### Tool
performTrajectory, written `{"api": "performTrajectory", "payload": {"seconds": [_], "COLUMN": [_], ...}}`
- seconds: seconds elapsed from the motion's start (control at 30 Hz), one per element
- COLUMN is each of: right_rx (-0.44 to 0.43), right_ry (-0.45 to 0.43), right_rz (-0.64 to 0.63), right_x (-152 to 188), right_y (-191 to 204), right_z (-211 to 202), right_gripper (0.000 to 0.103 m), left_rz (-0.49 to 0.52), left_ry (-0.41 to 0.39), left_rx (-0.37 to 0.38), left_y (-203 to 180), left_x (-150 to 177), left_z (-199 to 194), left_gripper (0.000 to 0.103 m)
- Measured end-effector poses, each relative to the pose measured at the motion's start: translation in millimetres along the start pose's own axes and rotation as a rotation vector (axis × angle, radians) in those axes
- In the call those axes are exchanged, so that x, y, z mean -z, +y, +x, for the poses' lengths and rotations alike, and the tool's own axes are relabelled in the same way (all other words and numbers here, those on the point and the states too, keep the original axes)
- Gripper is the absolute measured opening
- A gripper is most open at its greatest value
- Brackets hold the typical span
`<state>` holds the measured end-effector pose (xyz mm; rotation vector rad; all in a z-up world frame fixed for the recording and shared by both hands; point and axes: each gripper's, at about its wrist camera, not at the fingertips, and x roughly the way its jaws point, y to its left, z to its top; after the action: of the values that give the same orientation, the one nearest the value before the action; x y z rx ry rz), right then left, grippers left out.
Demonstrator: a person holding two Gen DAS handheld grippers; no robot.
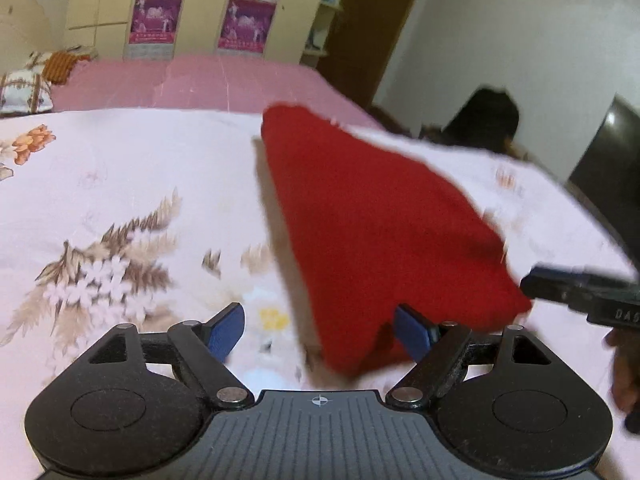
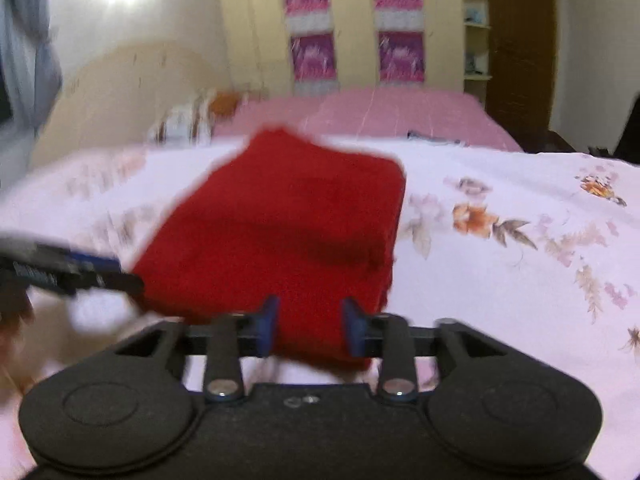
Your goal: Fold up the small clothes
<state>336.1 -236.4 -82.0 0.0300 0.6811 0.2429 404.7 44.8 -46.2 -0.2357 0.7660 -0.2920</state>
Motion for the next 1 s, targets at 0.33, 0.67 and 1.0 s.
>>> {"api": "performTrajectory", "payload": {"seconds": [0.33, 0.67, 1.0], "right_rx": [-0.138, -0.236, -0.263], "right_ry": [0.017, 0.039, 0.131], "right_rz": [0.563, 0.614, 0.547], "right_x": [-13.8, -16.2, -22.3], "right_y": [-99.5, -117.5, -109.9], "right_z": [44.0, 73.8, 92.0], "right_gripper": [0.058, 0.058, 0.063], "left_rz": [-0.252, -0.216, -0.164], "left_ry": [0.082, 0.124, 0.125], "left_rx": [0.194, 0.185, 0.177], "left_y": [30.7, 14.8, 2.0], "left_x": [-41.7, -44.4, -48.9], "left_z": [54.5, 101.7, 111.7], "left_gripper": [0.081, 0.081, 0.081]}}
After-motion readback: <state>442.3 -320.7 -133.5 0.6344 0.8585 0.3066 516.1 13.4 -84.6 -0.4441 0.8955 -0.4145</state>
